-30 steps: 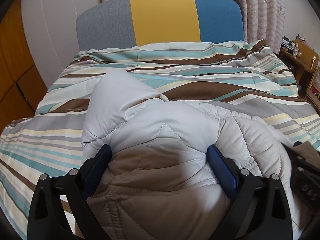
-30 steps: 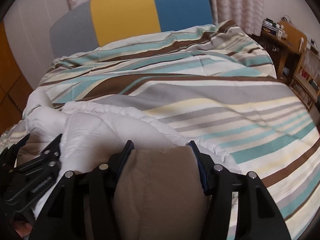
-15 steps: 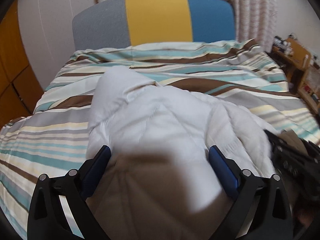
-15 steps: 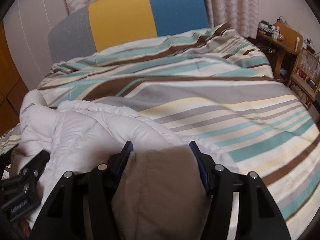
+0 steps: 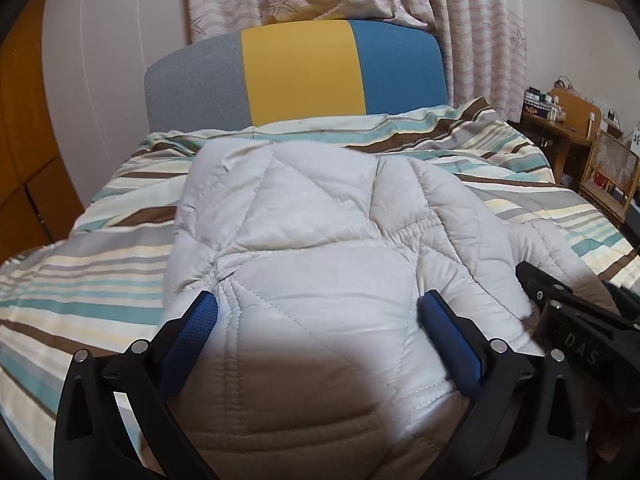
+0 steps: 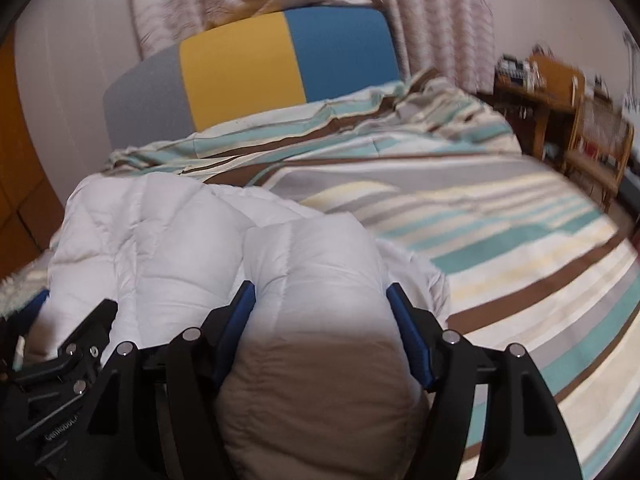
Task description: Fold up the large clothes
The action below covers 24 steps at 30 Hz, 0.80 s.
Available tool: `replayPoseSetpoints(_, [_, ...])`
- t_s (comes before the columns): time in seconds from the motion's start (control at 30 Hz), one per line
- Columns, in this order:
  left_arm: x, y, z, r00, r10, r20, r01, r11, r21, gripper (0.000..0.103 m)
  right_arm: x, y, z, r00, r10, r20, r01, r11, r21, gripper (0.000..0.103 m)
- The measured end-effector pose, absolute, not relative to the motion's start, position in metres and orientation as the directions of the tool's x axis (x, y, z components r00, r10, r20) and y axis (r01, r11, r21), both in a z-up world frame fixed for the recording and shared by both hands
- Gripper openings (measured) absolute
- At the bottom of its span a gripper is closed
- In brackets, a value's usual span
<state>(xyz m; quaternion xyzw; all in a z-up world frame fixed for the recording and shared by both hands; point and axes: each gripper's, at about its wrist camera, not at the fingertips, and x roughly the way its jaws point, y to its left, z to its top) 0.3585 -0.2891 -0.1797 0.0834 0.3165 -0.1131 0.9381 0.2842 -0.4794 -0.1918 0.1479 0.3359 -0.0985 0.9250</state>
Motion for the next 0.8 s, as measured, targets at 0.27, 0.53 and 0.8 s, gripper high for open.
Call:
replayPoseSetpoints(0.27, [0.362, -0.288, -0.176, 0.75, -0.182, -0.636, 0.285, 0.956, 0.063, 0.1, 0.283, -0.483, -0.185, 0.736, -0.069, -0.674, 0.284, 0.935, 0.214, 0.07])
replayPoseSetpoints(0.53, [0.345, -0.245, -0.139, 0.691, -0.229, -0.685, 0.335, 0.942, 0.023, 0.1, 0.235, -0.505, -0.166, 0.735, 0.039, -0.677, 0.288, 0.886, 0.364, 0.086])
replayPoseSetpoints(0.8, [0.339, -0.192, -0.157, 0.579, -0.32, -0.75, 0.3, 0.939, -0.169, 0.1, 0.215, -0.51, -0.167, 0.656, 0.091, -0.749, 0.279, 0.893, 0.353, 0.096])
